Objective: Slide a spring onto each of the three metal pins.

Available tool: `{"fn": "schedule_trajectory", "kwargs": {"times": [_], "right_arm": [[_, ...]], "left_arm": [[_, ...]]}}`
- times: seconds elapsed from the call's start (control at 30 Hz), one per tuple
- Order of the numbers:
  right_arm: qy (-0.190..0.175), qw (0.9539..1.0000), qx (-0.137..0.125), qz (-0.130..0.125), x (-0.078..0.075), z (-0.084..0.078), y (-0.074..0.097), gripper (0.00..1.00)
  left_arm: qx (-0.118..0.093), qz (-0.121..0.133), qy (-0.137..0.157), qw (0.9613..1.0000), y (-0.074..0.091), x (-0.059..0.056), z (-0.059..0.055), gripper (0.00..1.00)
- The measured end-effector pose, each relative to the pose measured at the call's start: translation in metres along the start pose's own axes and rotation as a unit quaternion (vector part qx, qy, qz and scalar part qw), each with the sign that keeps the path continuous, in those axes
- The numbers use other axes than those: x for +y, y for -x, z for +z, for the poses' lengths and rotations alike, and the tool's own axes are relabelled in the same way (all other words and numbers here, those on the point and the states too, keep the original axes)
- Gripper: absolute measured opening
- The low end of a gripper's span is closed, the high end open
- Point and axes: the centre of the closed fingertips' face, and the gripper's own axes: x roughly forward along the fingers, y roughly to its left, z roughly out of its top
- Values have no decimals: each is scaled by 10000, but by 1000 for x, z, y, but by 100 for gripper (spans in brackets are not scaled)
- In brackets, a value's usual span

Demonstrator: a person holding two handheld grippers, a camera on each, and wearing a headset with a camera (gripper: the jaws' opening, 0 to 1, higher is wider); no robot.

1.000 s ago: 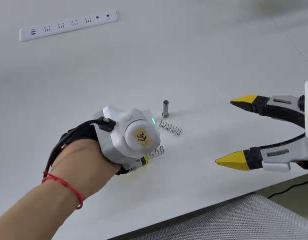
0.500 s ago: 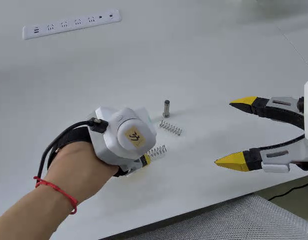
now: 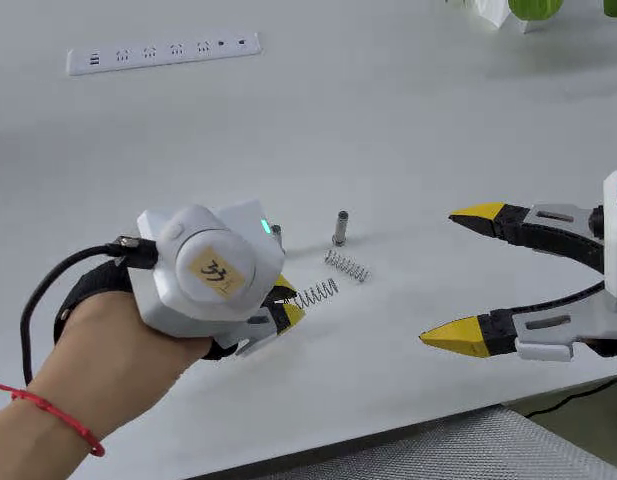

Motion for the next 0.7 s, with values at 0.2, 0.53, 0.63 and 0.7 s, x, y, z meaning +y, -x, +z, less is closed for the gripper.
{"fn": "schedule_trajectory", "kwargs": {"times": [0.2, 0.53, 0.63, 0.7], "right_arm": [[123, 9998, -52, 147, 12, 19, -6, 74], [67, 9982, -369, 475, 35, 53, -29, 57], [19, 9973, -455, 577, 42, 62, -36, 49], [-59, 9964, -520, 674, 48, 68, -40, 45]], "left_arm": [[-326, 47, 74, 9994, 16, -3, 3, 6], [-744, 164, 219, 9969, 40, -6, 4, 6], [-874, 174, 204, 9958, 45, -8, 4, 6], [-978, 157, 177, 9949, 48, -10, 6, 6]]}}
